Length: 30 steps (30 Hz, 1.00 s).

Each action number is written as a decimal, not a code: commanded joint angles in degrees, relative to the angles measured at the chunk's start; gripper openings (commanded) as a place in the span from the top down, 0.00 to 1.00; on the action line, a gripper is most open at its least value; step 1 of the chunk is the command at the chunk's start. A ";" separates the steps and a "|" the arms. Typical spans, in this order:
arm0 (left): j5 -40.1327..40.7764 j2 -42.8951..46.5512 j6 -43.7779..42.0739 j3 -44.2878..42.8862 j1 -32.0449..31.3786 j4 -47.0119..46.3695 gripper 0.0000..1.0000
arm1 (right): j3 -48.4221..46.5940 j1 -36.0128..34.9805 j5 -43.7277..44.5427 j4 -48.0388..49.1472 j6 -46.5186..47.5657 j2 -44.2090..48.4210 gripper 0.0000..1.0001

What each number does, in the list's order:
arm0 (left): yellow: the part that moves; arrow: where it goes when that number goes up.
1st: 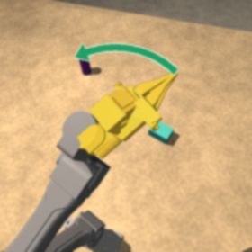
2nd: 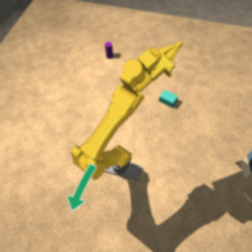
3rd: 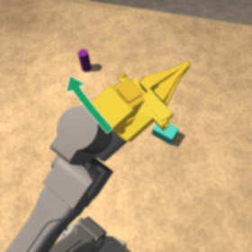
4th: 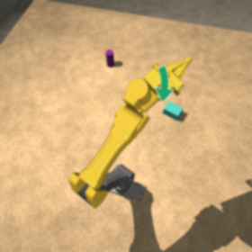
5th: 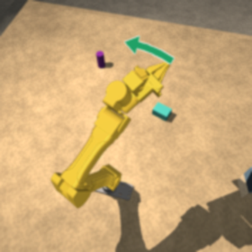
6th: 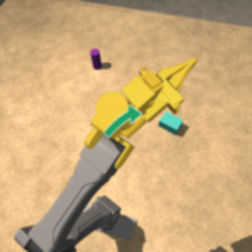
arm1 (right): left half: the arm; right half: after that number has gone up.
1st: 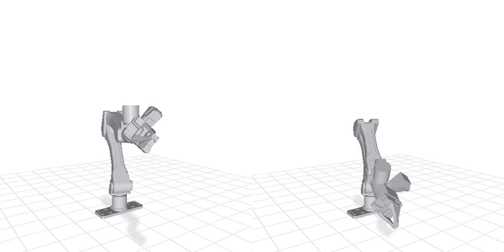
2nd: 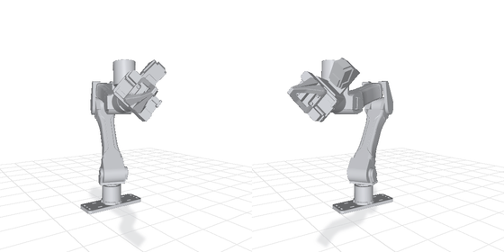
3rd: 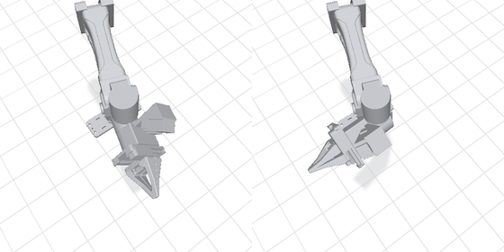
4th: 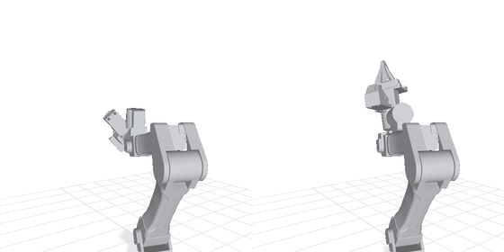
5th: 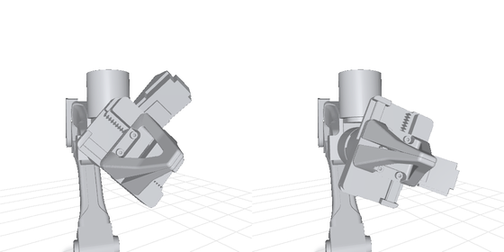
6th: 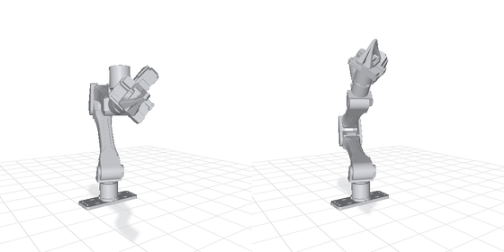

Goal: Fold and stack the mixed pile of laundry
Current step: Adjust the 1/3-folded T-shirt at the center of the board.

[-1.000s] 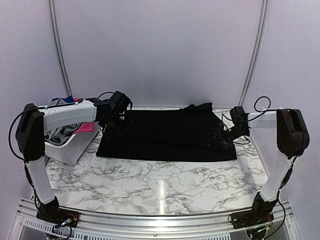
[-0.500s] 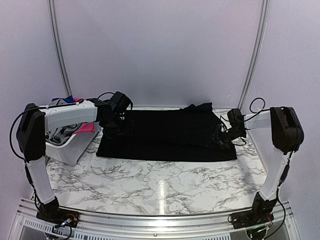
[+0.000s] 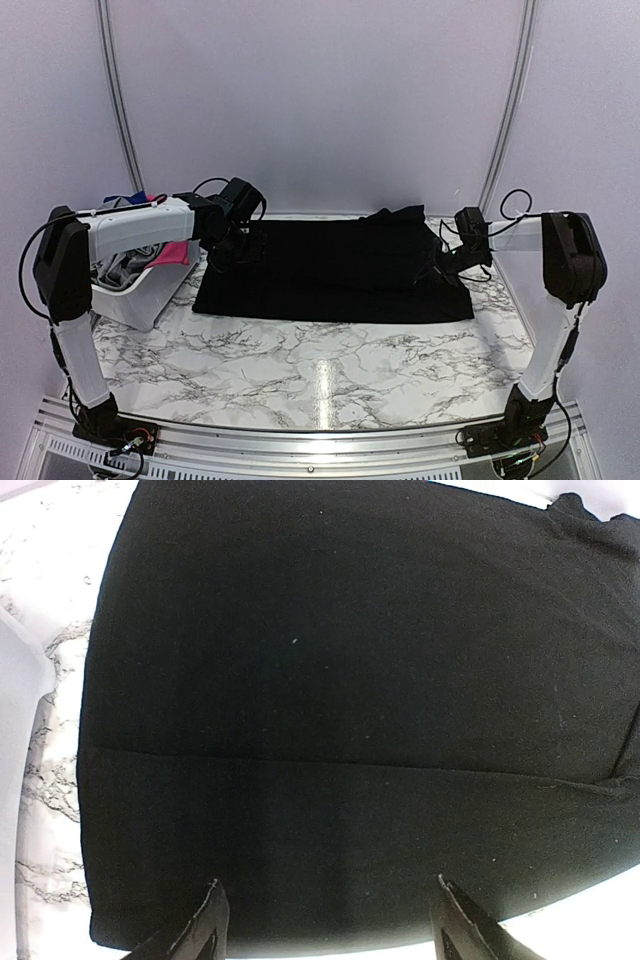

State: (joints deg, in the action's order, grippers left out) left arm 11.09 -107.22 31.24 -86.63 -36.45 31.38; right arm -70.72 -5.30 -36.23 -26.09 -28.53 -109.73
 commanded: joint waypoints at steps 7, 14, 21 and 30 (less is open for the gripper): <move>1.96 1.11 -0.67 -1.43 0.74 0.02 0.28 | -6.19 -0.59 -1.97 1.65 -0.23 -0.51 1.00; 2.01 1.40 -0.44 -1.12 1.15 0.06 0.28 | -11.83 -1.17 -2.77 3.05 -0.66 -3.98 1.00; 2.62 2.63 -0.02 -0.38 1.64 0.01 0.28 | -16.56 -1.81 1.03 -10.60 2.98 -3.46 0.85; 2.33 2.12 0.66 0.22 1.73 -0.02 0.28 | -1.83 -2.68 5.62 -10.33 0.10 4.15 0.60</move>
State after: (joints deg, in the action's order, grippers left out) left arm 12.97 -106.43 31.70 -86.50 -34.92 31.33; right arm -75.90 -6.79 -33.69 -35.31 -27.22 -106.94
